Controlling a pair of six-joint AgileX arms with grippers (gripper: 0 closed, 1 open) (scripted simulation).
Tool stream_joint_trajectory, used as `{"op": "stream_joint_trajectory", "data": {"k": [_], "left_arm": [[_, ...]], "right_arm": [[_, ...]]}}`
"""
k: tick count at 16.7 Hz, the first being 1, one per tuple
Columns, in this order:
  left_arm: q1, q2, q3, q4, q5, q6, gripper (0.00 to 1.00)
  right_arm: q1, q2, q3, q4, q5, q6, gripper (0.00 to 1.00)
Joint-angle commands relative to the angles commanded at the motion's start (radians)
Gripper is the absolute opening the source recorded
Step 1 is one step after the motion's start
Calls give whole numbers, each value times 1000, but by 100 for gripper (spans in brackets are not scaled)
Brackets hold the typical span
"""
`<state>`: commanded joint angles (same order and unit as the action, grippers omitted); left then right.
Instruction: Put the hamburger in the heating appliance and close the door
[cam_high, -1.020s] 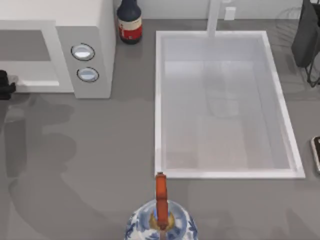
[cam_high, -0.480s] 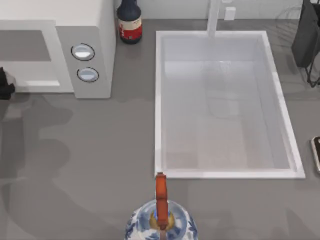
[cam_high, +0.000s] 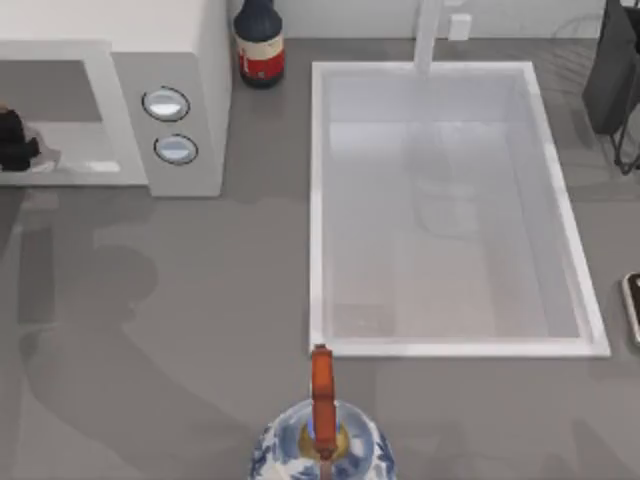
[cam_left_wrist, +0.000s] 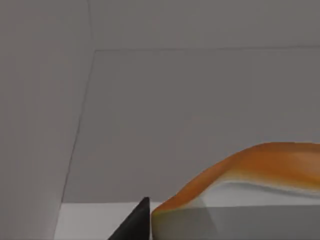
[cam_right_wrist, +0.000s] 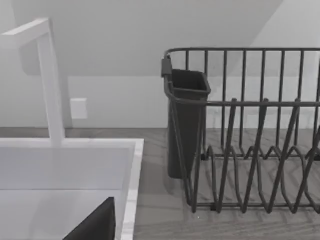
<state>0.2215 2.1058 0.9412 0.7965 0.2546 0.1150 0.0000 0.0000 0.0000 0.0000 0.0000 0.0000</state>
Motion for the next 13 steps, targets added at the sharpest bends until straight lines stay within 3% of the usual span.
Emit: {"op": "stream_joint_trajectory", "data": {"k": [7, 13], "left_arm": [[-53, 175, 324, -196, -48, 7, 0], [-54, 339, 572, -209, -52, -24, 0]], "right_arm": [[0, 0, 0, 0, 0, 0, 100], [0, 0, 0, 0, 0, 0, 100]]}}
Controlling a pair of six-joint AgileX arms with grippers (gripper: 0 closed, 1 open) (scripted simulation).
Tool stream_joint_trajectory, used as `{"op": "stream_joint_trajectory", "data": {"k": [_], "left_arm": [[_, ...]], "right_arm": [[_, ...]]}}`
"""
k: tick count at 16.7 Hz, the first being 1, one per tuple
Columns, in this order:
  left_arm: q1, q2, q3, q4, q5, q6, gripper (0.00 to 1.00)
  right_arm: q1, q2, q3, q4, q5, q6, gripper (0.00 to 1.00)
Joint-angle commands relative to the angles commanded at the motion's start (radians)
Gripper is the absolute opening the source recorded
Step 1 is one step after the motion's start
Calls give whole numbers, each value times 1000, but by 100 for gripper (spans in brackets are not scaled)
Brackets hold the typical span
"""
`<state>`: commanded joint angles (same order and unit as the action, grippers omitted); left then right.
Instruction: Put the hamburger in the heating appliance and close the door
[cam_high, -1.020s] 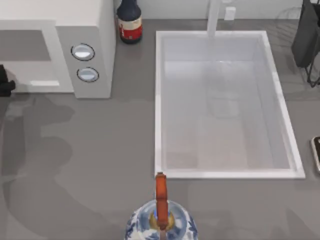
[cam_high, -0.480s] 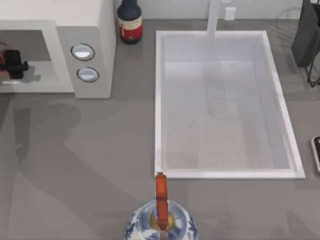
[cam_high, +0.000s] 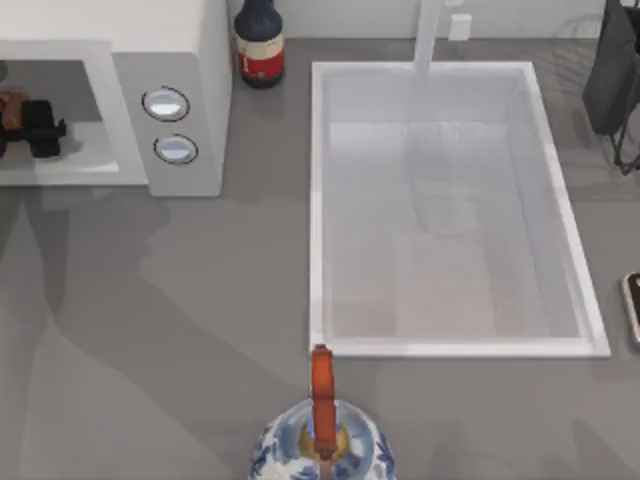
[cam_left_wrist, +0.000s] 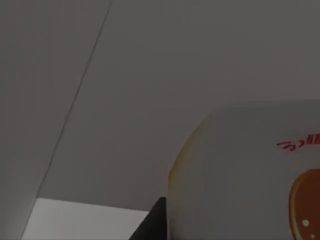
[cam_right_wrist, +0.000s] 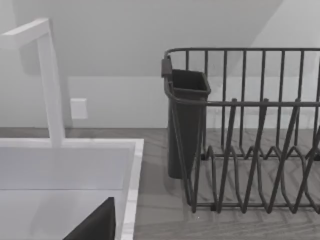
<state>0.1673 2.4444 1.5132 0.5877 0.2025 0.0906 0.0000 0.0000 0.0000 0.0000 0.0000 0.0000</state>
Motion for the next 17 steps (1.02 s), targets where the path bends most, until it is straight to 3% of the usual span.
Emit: {"op": "stream_joint_trajectory", "data": {"k": [7, 17], "left_arm": [[4, 37, 18, 5, 2, -11, 0], [4, 37, 18, 5, 2, -11, 75]], "right_arm": [[0, 0, 0, 0, 0, 0, 100], [0, 0, 0, 0, 0, 0, 100]]}}
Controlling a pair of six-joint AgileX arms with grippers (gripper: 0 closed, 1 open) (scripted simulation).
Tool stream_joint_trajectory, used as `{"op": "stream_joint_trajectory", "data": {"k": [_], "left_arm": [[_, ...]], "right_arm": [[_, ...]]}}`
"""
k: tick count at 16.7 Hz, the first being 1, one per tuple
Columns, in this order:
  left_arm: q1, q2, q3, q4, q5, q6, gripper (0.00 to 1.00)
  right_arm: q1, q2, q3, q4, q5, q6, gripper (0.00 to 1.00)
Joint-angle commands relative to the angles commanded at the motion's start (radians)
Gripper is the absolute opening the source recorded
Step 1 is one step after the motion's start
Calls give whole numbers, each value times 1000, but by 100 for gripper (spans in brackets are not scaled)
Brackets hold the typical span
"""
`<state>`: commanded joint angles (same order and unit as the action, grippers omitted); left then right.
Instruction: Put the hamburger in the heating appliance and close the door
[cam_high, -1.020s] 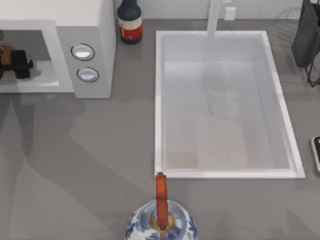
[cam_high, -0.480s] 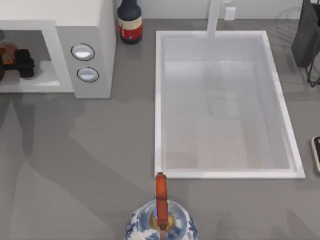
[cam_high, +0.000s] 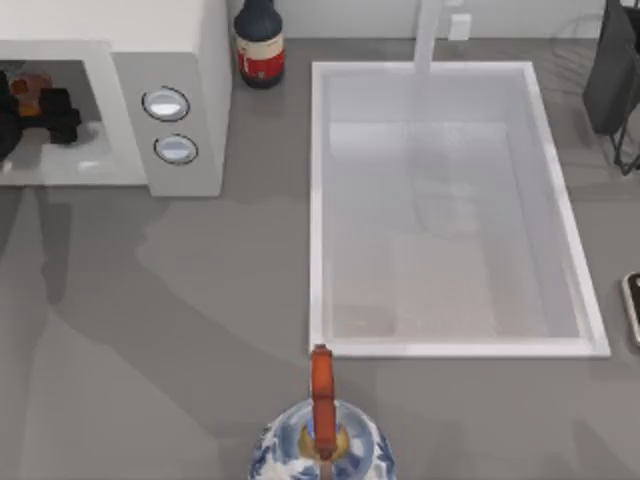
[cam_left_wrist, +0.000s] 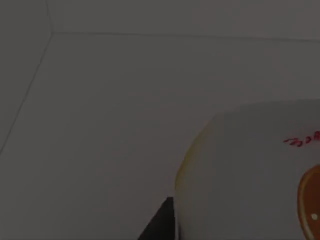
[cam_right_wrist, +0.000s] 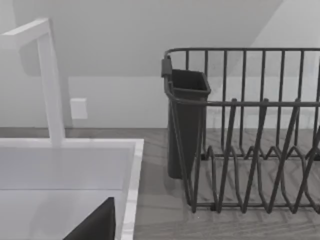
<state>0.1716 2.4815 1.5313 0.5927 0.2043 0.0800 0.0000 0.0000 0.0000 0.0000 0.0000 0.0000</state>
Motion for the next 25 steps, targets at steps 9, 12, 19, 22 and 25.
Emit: {"op": "stream_joint_trajectory", "data": {"k": [9, 12, 19, 22, 25], "left_arm": [[0, 0, 0, 0, 0, 0, 100], [-36, -123, -246, 71, -5, -2, 100], [-38, -209, -271, 183, -24, -7, 100], [-27, -263, -336, 272, -40, -10, 100], [-10, -320, -435, 362, -47, -9, 100]], "right_arm": [[0, 0, 0, 0, 0, 0, 100], [0, 0, 0, 0, 0, 0, 100], [0, 0, 0, 0, 0, 0, 100], [0, 0, 0, 0, 0, 0, 100], [0, 0, 0, 0, 0, 0, 100]]}}
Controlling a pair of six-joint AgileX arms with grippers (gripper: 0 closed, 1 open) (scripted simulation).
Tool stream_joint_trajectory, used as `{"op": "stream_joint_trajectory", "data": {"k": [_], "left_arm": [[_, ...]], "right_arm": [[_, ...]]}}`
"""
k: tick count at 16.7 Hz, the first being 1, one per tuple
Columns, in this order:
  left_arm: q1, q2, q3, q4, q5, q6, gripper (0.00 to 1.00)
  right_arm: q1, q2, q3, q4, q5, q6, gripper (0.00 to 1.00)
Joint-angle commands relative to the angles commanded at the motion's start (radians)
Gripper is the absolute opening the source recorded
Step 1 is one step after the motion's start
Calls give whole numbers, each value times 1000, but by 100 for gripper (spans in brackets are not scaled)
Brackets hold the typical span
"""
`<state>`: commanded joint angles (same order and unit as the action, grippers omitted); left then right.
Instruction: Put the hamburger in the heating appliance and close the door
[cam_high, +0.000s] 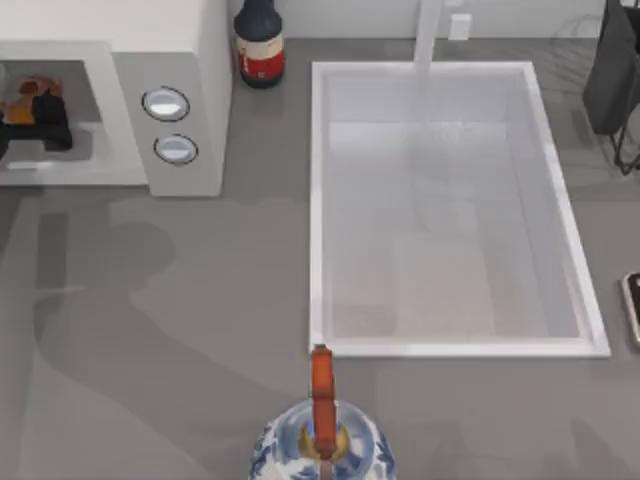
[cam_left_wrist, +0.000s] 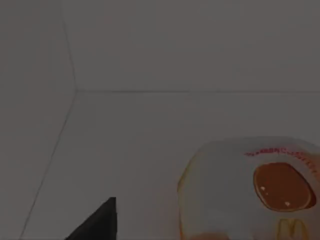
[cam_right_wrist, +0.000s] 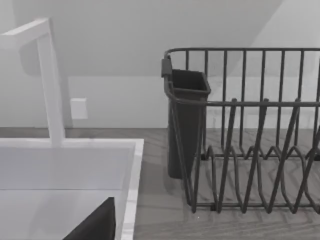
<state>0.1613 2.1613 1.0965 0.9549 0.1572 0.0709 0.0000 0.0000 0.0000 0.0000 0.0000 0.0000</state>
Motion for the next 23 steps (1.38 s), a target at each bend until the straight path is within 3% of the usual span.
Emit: {"op": "stream_joint_trajectory", "data": {"k": [8, 15, 23], "left_arm": [[62, -156, -358, 170, 57, 29, 100], [107, -228, -644, 195, 148, 61, 100], [108, -208, -695, 176, 161, 65, 100]], "right_arm": [[0, 0, 0, 0, 0, 0, 100], [0, 0, 0, 0, 0, 0, 100], [0, 0, 0, 0, 0, 0, 100]]}}
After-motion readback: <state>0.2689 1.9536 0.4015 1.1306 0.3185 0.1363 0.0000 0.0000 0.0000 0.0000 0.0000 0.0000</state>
